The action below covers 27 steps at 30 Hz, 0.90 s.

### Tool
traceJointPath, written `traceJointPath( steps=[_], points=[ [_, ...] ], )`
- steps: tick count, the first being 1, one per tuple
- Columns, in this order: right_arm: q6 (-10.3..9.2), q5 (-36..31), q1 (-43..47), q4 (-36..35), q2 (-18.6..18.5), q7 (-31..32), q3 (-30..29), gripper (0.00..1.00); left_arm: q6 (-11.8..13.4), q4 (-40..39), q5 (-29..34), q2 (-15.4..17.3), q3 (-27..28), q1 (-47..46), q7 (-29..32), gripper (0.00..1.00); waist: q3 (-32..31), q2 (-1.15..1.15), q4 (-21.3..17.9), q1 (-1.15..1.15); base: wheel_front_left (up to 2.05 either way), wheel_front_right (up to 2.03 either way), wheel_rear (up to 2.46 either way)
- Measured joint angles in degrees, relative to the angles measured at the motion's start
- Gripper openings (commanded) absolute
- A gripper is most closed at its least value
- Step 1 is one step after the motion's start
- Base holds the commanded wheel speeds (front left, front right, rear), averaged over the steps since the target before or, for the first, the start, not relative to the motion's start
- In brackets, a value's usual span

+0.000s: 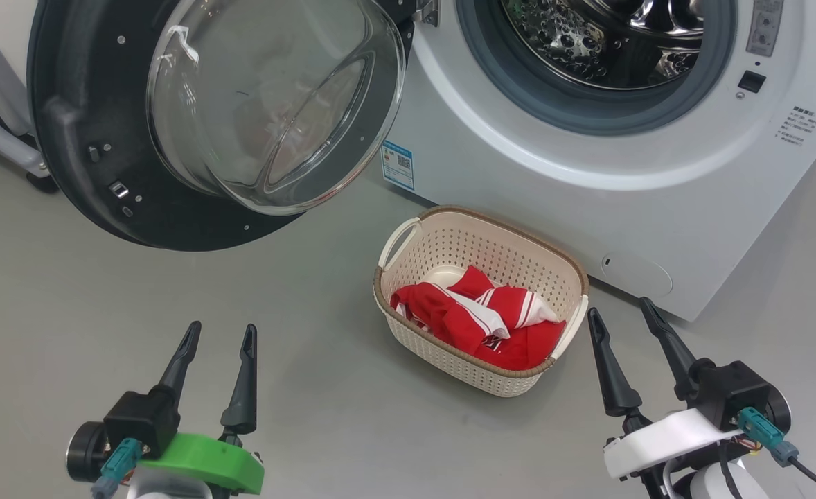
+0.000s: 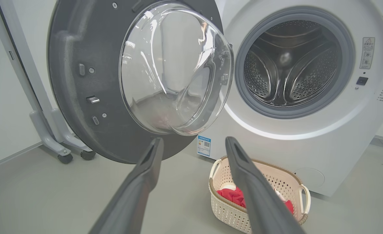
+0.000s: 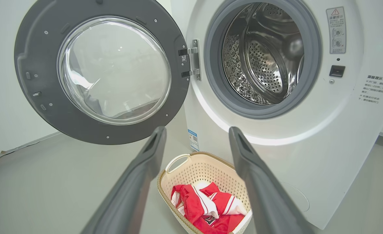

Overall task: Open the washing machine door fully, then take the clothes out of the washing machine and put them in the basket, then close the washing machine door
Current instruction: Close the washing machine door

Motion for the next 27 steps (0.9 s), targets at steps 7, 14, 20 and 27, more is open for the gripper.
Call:
traceJointPath(
  steps=[7, 14, 20, 27],
  points=[
    [0.46, 0.00, -1.12, 0.07, 0.05, 0.00, 0.41, 1.00, 0.19, -0.67, 0.01, 0.00, 0.59, 0.08, 0.00, 1.00, 0.25, 0.00, 0.19, 0.00, 0.00, 0.00, 0.00],
    [0.58, 0.00, -1.13, 0.60, 0.18, 0.00, 0.60, 1.00, 0.21, -0.99, 0.01, 0.00, 0.74, 0.12, 0.00, 1.00, 0.28, 0.00, 0.23, 0.00, 0.00, 0.00, 0.00],
    [0.58, 0.01, -1.13, 0.85, 0.16, 0.00, 0.38, 1.00, 0.21, -1.00, 0.01, 0.00, 0.55, 0.14, 0.00, 1.00, 0.03, 0.00, 0.11, 0.00, 0.00, 0.00, 0.00],
    [0.57, 0.02, -1.13, 0.99, 0.23, 0.00, 0.35, 1.00, 0.20, -0.99, 0.02, 0.00, 0.43, 0.15, 0.00, 1.00, -0.41, 0.00, -0.09, 0.00, 0.00, 0.00, 0.00]
  ],
)
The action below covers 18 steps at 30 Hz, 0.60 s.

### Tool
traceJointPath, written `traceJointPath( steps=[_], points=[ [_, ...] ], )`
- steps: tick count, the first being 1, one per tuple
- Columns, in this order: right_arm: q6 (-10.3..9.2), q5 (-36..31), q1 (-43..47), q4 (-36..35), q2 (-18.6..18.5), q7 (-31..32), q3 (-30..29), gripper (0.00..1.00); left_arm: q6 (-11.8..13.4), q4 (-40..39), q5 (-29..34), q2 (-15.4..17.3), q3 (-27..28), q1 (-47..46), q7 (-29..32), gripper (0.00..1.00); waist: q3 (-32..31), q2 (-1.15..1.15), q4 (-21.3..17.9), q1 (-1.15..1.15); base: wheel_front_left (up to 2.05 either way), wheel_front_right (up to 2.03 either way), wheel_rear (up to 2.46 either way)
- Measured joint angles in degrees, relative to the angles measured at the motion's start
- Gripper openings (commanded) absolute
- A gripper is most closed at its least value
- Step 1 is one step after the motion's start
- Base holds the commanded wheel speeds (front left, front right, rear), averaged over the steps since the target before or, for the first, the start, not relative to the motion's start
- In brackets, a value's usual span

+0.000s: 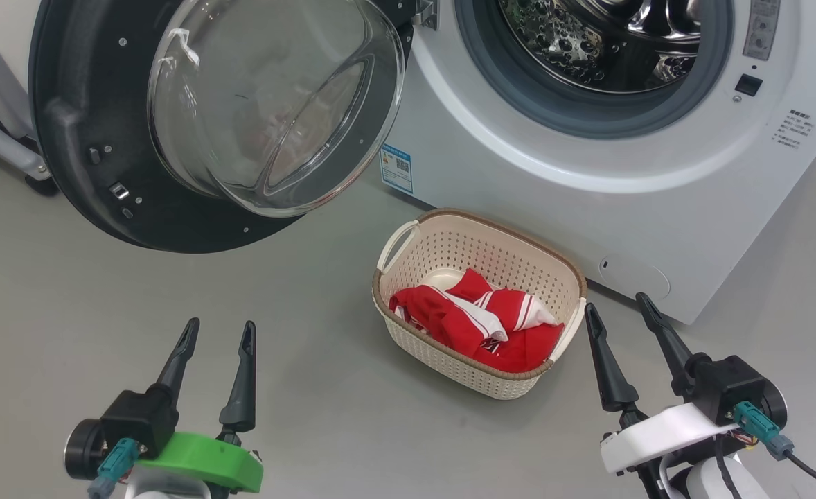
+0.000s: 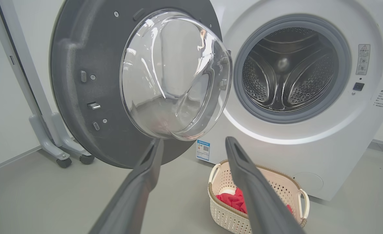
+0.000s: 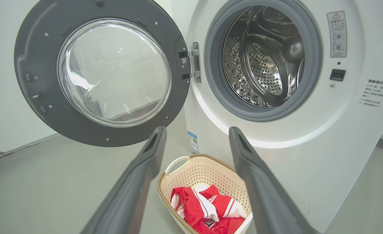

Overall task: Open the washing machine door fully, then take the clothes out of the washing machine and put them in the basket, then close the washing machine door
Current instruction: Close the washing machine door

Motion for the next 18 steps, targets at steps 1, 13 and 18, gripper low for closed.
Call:
traceJointPath(
  steps=[1, 13, 18],
  points=[
    [0.00, 0.00, 0.00, 0.00, 0.01, 0.00, -0.02, 1.00, 0.00, 0.00, 0.01, 0.00, -0.03, 0.00, 0.00, 1.00, -0.05, 0.00, -0.02, 0.00, 0.00, 0.00, 0.00],
    [-0.08, 0.01, 0.01, 0.02, 0.07, 0.00, -0.13, 1.00, 0.00, 0.02, 0.08, 0.00, -0.08, 0.03, 0.00, 1.00, -0.10, 0.00, -0.15, 0.00, 0.00, 0.00, 0.00],
    [-0.07, 0.00, 0.01, -0.02, 0.07, 0.00, -0.01, 1.00, 0.00, 0.03, 0.14, 0.00, -0.05, 0.05, 0.00, 0.00, 0.09, 0.00, -0.27, 0.00, 0.00, 0.00, 0.00]
  ],
)
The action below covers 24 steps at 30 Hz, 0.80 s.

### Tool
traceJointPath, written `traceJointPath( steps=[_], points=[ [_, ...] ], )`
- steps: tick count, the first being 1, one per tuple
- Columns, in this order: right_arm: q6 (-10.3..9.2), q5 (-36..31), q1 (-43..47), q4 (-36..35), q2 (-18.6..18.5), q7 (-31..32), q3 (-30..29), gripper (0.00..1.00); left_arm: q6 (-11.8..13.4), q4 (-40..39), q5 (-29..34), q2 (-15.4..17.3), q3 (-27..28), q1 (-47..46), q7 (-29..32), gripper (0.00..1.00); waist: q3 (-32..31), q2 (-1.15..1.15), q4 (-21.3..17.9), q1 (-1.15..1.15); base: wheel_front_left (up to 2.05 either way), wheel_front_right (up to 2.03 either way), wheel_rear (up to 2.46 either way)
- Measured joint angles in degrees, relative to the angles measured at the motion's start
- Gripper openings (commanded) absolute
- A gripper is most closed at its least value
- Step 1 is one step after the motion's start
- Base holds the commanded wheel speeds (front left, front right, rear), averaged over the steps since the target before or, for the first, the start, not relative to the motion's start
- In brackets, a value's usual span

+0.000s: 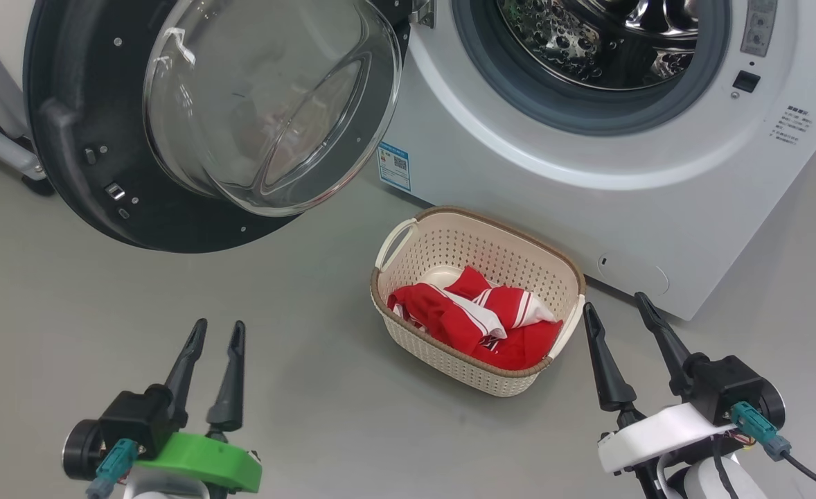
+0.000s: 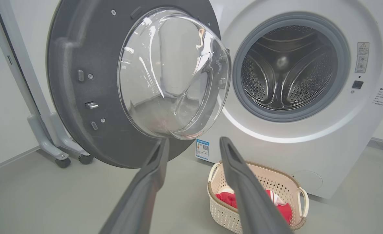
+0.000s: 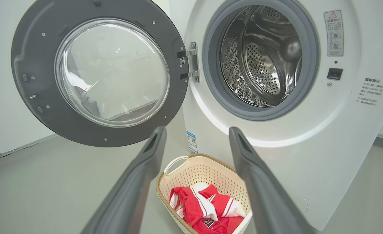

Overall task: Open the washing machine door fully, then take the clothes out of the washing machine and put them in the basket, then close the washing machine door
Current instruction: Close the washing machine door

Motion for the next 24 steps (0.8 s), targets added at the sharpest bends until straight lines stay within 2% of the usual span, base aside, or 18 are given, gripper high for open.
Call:
traceJointPath(
  steps=[6, 11, 19, 24],
  points=[
    [0.00, -0.16, -0.37, -0.48, -0.03, 0.18, 0.60, 1.00, 0.00, -1.24, -1.02, -0.01, 1.05, 0.08, -0.09, 0.00, 1.08, 0.00, -0.82, 0.00, 0.00, 0.00, 0.00],
    [-0.12, -0.47, -0.92, -0.80, -0.49, 0.52, 0.60, 1.00, -0.07, -3.66, -1.51, 0.74, 4.39, -0.29, -0.15, 0.00, 2.10, 0.00, -1.81, 0.00, 0.00, 0.00, 0.00],
    [-0.42, -2.04, -2.65, -2.57, -1.63, 1.58, 0.68, 1.00, -0.62, -10.53, -1.59, 10.04, 12.57, -7.31, -0.18, 0.00, 4.91, 0.00, -3.92, 0.00, 0.00, 0.00, 0.00],
    [-0.58, -2.93, -3.54, -3.01, -2.32, 2.47, 1.07, 1.00, -1.12, -13.01, -5.14, 15.75, 19.18, -12.69, 0.90, 0.00, 6.82, 0.00, -5.43, 0.00, 0.00, 0.00, 0.00]
  ],
)
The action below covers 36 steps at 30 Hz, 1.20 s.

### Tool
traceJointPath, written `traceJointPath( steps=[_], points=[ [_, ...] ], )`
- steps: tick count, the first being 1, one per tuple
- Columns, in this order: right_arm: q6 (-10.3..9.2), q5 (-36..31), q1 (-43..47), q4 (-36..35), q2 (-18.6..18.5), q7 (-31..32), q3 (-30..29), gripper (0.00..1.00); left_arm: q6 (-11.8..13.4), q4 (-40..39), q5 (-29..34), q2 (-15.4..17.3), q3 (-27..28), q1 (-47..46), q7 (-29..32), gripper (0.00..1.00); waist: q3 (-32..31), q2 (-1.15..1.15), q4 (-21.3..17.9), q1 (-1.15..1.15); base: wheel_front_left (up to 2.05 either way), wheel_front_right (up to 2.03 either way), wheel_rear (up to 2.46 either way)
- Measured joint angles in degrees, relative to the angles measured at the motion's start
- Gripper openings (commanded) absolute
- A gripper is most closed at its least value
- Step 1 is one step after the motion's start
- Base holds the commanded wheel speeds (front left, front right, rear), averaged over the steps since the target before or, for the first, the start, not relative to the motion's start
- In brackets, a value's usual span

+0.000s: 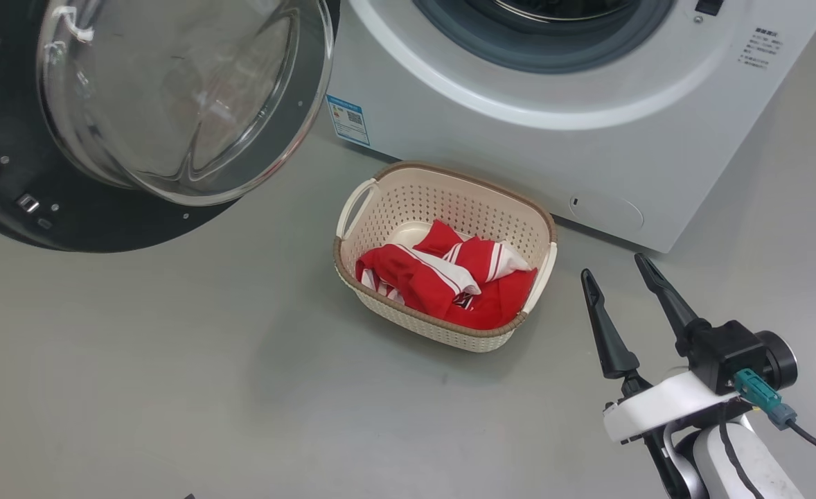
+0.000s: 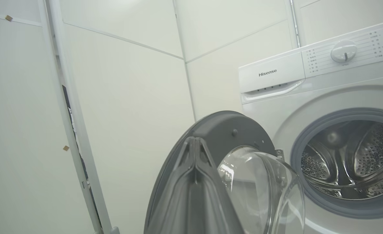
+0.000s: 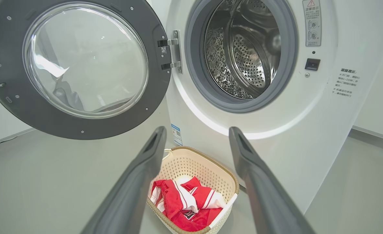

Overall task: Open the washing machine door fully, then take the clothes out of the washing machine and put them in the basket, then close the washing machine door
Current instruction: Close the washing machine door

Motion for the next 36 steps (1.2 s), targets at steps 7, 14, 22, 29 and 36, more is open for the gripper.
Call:
traceJointPath(
  steps=[7, 14, 22, 29, 36],
  points=[
    [0.09, -0.10, -1.35, -0.54, -0.03, 0.05, 0.63, 1.00, 0.07, 1.78, -8.62, 7.11, 12.46, -8.16, 4.91, 0.00, 2.00, 0.00, -3.14, 0.00, 0.00, 0.00, 0.00],
    [0.65, -0.27, -1.94, -0.52, -0.01, 0.34, 1.23, 1.00, 2.92, 12.72, -22.60, 8.93, 22.64, -15.43, 13.82, 0.00, 3.64, 0.00, -6.54, 0.00, 0.00, 0.00, 0.00],
    [1.25, -0.53, -3.21, -0.48, 0.56, 0.57, 2.52, 1.00, 10.00, 27.35, -34.07, 10.99, 31.92, -21.40, 24.64, 0.00, 5.21, 0.00, -10.40, 0.00, 0.00, 0.00, 0.00],
    [1.45, -0.60, -3.64, -0.10, 1.00, 0.56, 3.35, 1.00, 11.69, 34.46, -34.88, 15.29, 36.50, -25.23, 27.46, 0.00, 6.26, 0.00, -13.65, 0.00, 0.00, 0.00, 0.00],
    [1.45, -0.60, -3.88, 0.74, 1.42, 0.46, 3.66, 1.00, 11.71, 41.21, -35.51, 16.04, 39.92, -27.07, 28.05, 0.00, 6.75, 0.00, -16.36, 0.00, 0.00, 0.00, 0.00]
  ],
)
